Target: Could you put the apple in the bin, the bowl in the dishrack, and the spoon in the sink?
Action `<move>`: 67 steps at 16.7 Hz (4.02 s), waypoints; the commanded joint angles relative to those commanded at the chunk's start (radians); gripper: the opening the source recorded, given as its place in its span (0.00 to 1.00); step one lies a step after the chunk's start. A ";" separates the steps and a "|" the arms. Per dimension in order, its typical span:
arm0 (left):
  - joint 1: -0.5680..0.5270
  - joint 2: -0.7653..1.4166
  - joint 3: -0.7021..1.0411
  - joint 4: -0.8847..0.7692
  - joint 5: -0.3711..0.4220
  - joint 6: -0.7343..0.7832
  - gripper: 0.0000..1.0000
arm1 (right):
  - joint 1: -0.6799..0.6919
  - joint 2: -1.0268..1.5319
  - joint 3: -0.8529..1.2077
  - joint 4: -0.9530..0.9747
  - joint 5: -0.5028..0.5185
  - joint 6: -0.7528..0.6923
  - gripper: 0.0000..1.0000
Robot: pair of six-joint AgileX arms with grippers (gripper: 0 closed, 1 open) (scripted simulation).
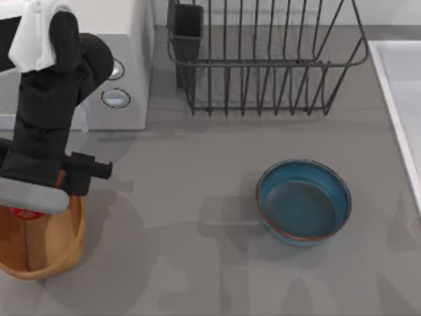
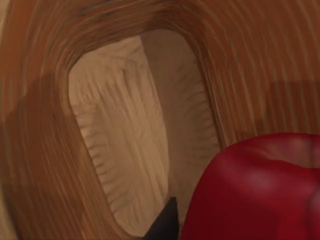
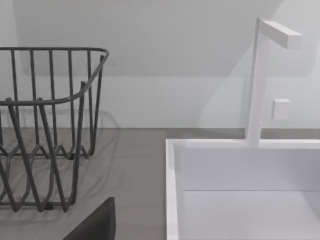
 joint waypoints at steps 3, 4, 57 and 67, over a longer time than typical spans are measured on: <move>0.000 0.000 0.000 0.000 0.000 0.000 0.23 | 0.000 0.000 0.000 0.000 0.000 0.000 1.00; 0.000 0.000 0.000 0.000 0.000 0.000 0.30 | 0.000 0.000 0.000 0.000 0.000 0.000 1.00; 0.288 -1.782 -1.202 1.216 0.270 3.209 1.00 | 0.000 0.000 0.000 0.000 0.000 0.000 1.00; 0.328 -1.881 -1.388 1.374 0.285 3.522 1.00 | 0.000 0.000 0.000 0.000 0.000 0.000 1.00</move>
